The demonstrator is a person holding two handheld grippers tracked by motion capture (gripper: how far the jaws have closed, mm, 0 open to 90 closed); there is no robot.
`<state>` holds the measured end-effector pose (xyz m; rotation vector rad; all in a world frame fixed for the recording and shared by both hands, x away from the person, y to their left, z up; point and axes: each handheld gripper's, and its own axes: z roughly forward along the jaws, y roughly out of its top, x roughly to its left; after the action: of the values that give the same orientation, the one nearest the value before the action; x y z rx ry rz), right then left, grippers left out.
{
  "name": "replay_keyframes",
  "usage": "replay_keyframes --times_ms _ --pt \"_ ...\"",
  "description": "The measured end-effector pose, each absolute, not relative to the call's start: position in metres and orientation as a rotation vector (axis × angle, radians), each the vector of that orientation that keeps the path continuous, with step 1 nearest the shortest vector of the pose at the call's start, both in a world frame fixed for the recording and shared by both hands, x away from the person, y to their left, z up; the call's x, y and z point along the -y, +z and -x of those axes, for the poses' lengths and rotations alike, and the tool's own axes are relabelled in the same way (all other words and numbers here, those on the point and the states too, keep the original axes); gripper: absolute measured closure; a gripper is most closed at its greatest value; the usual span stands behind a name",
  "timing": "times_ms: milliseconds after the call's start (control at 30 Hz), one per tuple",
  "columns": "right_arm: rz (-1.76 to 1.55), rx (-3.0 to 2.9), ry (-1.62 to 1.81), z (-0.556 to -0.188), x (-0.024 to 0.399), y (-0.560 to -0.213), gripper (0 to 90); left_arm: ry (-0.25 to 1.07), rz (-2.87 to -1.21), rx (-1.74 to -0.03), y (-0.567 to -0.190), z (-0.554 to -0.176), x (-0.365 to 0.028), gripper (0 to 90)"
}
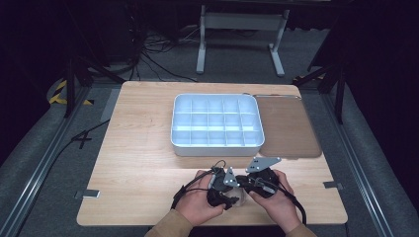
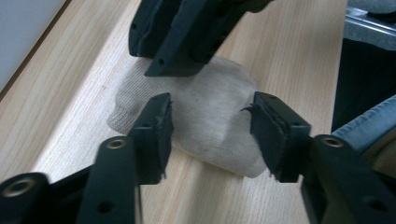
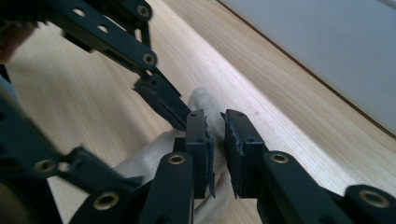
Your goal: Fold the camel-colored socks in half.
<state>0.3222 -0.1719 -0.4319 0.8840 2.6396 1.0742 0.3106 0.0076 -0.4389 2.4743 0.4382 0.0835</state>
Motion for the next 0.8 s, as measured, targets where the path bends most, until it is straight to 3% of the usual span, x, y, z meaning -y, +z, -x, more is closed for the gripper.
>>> replay_keyframes --times_ms 300,500,600,800 --pt "-0.917 -2.656 1.034 -0.324 0.178 -0.440 76.1 0.072 -2.496 -0.386 -0.441 -0.308 -0.004 33.4" --pt "-0.927 -2.661 1.003 -0.323 0.177 -0.443 66.7 0.086 -2.507 -0.379 -0.445 -0.308 -0.002 28.8" --pt "-0.956 -2.650 0.958 -0.323 0.177 -0.444 56.5 0.094 -2.518 -0.366 -0.448 -0.307 0.000 25.2" --pt "-0.997 -2.658 0.924 -0.322 0.177 -0.448 52.0 0.125 -2.547 -0.368 -0.454 -0.307 0.002 23.7"
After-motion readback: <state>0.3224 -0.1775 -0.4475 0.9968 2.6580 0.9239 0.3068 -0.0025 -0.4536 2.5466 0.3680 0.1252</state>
